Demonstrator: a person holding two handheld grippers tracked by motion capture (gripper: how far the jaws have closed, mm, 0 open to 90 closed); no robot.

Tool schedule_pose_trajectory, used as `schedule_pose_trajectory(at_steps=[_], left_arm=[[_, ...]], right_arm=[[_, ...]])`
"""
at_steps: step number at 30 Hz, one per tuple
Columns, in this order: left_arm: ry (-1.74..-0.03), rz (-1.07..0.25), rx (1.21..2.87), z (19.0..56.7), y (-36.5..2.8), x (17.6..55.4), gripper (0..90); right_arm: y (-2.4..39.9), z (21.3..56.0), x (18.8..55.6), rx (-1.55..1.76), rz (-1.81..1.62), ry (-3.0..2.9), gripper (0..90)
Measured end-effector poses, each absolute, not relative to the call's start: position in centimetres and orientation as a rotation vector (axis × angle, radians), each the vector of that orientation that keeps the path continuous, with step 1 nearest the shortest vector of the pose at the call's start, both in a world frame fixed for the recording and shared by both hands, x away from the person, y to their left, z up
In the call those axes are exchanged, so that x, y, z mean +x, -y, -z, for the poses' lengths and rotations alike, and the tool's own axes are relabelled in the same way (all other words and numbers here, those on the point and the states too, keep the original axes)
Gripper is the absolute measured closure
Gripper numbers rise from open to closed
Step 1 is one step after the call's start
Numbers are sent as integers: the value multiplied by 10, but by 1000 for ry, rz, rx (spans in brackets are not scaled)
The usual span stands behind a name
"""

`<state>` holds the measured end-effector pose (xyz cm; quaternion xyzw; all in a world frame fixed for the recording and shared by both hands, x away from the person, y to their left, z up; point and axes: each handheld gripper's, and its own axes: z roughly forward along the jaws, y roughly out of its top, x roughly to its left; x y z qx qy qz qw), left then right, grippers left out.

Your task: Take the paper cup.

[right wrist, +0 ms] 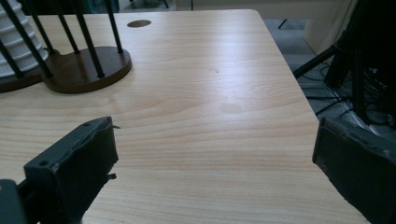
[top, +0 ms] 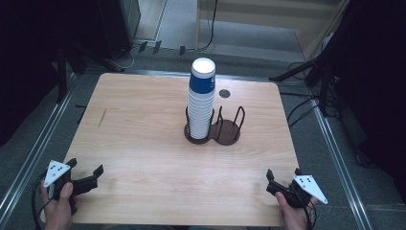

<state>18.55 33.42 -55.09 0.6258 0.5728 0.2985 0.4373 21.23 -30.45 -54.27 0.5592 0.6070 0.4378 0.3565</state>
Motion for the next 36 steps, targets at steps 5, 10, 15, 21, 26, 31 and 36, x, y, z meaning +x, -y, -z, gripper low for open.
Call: schedule_pose_trajectory(at_steps=[5, 10, 15, 21, 26, 31, 36], left_arm=[[-1425, -734, 1569, 551, -334, 187, 14], [-1445, -743, 1586, 552, -332, 189, 14], [-1446, -748, 1596, 552, -331, 190, 14], [-1434, -755, 1593, 551, -330, 189, 14], [-1427, -754, 1584, 552, -330, 188, 15], [-1417, -744, 1609, 551, -329, 189, 15], [-1422, -737, 1598, 552, -330, 190, 15]], right_arm=[[300, 541, 213, 1416, -1112, -1591, 1], [295, 533, 210, 1413, -1147, -1575, 41], [288, 518, 210, 1387, -1202, -1571, 56], [283, 507, 217, 1377, -1220, -1580, 59], [272, 498, 223, 1369, -1208, -1603, 60], [255, 488, 229, 1330, -1211, -1640, 59], [245, 481, 233, 1309, -1234, -1647, 60]])
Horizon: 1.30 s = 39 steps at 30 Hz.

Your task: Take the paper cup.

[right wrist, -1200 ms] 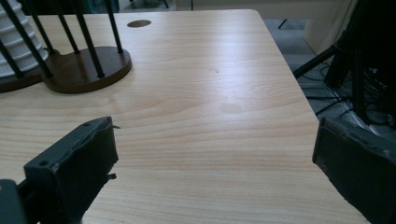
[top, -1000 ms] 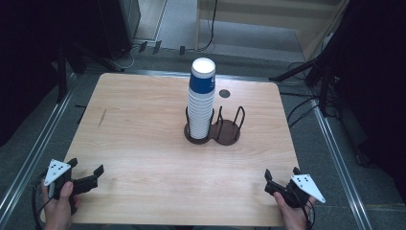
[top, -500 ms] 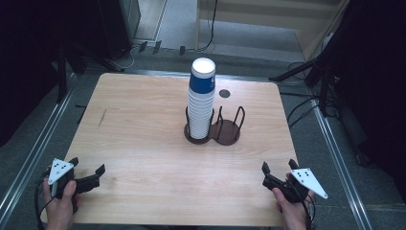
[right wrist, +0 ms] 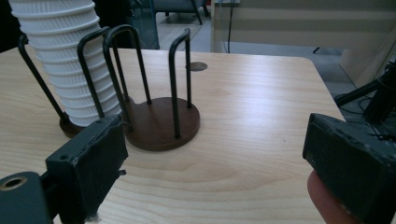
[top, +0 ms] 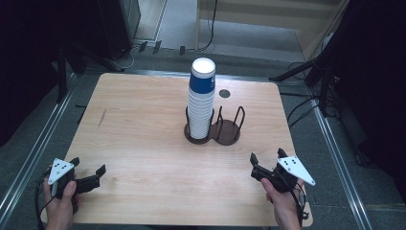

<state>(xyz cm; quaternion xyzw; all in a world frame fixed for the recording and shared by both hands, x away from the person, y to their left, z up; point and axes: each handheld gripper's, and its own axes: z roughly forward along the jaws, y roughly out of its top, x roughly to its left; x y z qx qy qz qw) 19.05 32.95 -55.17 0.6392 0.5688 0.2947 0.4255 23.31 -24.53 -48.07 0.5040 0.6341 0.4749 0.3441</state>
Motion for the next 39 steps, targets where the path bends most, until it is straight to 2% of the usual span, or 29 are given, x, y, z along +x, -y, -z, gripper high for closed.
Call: schedule_pose_trajectory(at_steps=[8, 20, 39], left_arm=[[-1425, -734, 1602, 552, -330, 191, 15], [-1424, -698, 1593, 552, -332, 192, 15], [-1416, -691, 1586, 552, -332, 192, 15]], right_arm=[[229, 468, 242, 1274, -1237, -1665, 60], [206, 432, 257, 1241, -1263, -1663, 69], [174, 416, 269, 1191, -1283, -1699, 69]])
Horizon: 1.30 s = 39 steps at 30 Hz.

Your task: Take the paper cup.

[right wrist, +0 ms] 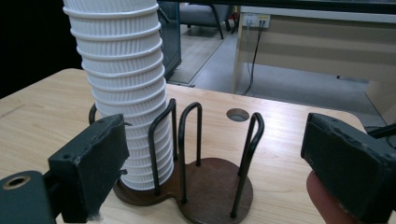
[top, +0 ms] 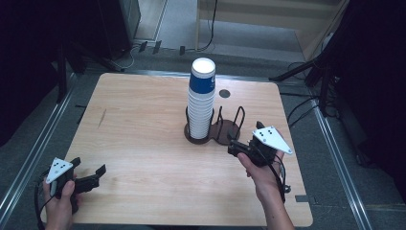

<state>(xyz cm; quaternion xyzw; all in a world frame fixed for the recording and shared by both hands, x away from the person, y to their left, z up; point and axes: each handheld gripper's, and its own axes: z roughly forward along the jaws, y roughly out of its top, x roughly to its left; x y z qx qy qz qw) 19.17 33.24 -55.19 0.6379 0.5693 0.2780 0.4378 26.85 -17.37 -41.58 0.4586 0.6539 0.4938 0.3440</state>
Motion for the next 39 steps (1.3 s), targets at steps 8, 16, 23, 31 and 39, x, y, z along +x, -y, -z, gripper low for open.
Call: schedule_pose_trajectory(at_steps=[8, 16, 23, 31, 39], left_arm=[[-1415, -697, 1589, 552, -332, 192, 15], [-1411, -692, 1595, 552, -331, 192, 15], [-1409, -691, 1595, 552, -332, 192, 15], [-1406, -688, 1594, 552, -332, 192, 15], [-1405, -682, 1587, 552, -333, 192, 15]], right_arm=[[165, 408, 272, 1169, -1297, -1706, 69], [151, 396, 278, 1145, -1310, -1711, 69], [138, 391, 284, 1137, -1318, -1721, 69], [128, 384, 294, 1138, -1349, -1722, 71], [120, 381, 302, 1146, -1369, -1725, 71]])
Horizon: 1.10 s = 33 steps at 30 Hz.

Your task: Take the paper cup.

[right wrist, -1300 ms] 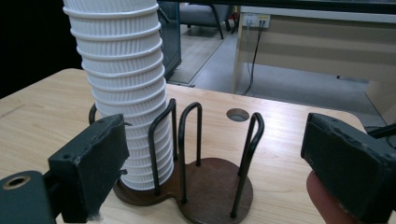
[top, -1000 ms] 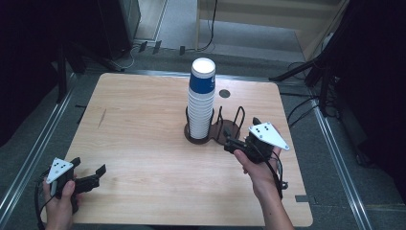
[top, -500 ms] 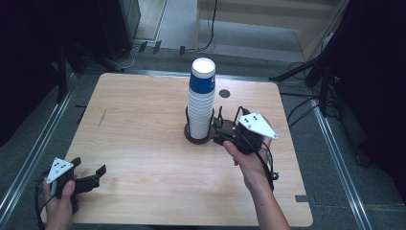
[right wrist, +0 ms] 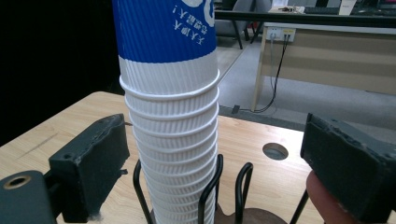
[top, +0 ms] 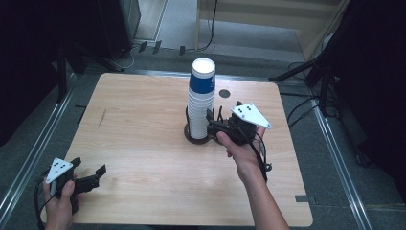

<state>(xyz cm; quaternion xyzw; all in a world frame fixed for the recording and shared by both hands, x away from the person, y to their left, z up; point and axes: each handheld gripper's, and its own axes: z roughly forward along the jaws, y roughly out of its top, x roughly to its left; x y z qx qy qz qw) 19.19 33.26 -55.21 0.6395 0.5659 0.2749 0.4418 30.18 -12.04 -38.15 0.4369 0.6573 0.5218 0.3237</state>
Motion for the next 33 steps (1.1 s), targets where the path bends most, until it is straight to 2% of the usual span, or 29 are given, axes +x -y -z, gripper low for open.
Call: schedule_pose_trajectory(at_steps=[12, 33], left_arm=[[-1404, -682, 1587, 552, -333, 192, 15], [-1402, -678, 1588, 552, -333, 192, 15]], right_arm=[[107, 373, 309, 1124, -1393, -1728, 108], [81, 365, 338, 1174, -1405, -1719, 27]])
